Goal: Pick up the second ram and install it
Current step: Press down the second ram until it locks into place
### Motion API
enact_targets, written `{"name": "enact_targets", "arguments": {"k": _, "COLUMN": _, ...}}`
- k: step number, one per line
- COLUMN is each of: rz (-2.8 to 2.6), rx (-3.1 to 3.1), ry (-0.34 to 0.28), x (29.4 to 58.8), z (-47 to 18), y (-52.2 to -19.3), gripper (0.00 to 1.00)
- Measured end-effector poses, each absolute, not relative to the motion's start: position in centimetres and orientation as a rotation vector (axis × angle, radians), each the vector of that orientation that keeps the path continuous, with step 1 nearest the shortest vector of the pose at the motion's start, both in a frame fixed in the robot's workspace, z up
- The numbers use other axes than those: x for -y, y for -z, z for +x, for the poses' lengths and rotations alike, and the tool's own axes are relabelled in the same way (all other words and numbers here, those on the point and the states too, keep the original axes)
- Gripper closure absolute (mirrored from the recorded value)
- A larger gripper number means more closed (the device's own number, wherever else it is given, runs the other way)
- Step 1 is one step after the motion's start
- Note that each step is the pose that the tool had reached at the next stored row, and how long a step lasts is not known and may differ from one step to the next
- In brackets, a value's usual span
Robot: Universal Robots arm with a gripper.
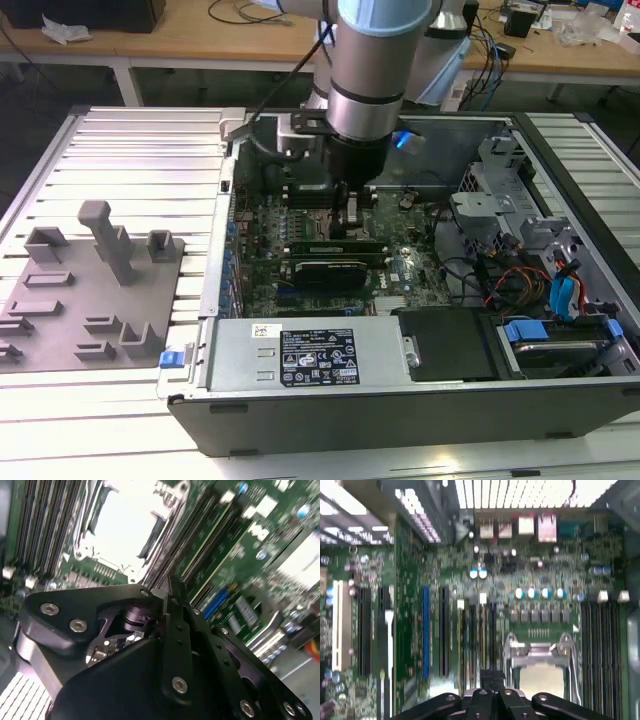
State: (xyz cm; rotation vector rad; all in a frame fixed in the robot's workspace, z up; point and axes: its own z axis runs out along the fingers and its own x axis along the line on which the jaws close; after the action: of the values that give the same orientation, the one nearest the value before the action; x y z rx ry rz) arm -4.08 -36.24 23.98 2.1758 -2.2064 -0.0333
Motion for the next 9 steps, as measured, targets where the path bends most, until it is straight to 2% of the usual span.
{"name": "enact_targets", "arguments": {"k": 9, "rz": 2.176, "rx": 2.207, "ry": 0.032, "x": 36.3, "z": -5.8, "y": -22.8, "gripper": 0.89}}
